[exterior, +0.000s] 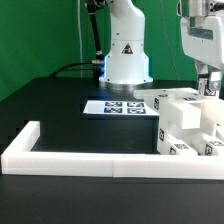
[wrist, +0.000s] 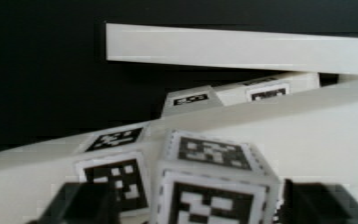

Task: Assemble chair

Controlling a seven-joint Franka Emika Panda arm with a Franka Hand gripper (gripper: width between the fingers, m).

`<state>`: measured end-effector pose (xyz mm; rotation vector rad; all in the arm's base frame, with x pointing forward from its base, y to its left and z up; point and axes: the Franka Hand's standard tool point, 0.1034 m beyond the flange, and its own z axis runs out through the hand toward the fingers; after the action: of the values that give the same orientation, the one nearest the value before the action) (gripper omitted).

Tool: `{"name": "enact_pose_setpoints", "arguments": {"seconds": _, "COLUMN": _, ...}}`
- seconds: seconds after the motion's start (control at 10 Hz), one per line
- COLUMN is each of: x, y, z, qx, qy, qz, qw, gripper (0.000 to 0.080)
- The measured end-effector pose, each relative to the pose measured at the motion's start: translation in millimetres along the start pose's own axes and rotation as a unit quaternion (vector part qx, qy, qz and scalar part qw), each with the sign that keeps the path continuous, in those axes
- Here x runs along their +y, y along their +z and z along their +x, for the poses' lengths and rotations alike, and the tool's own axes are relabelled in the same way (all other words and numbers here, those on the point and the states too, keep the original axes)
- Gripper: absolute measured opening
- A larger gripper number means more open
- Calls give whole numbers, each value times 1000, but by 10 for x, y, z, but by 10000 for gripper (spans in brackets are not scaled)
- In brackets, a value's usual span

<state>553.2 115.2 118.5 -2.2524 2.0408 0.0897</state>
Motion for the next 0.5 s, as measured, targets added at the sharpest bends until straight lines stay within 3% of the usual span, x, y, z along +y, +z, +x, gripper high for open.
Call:
{"name": "enact_pose_setpoints", "arguments": {"seconds": 0.1, "x": -7, "y": -9, "z": -25, "qx": 2, "qy": -71, "qz": 0, "qw": 997, "gripper": 510}}
{"name": "enact_pose_setpoints", "arguments": {"seconds": 0.2, "x": -17, "y": -24, "z": -45, "qx": 2, "qy": -145, "qz": 2, "qw": 989, "gripper": 620}}
{"name": "enact_pose_setpoints", "arguments": {"seconds": 0.5, "x": -16, "y": -22, "z": -81, "qx": 3, "qy": -300, "qz": 2, "qw": 954, "gripper": 648}}
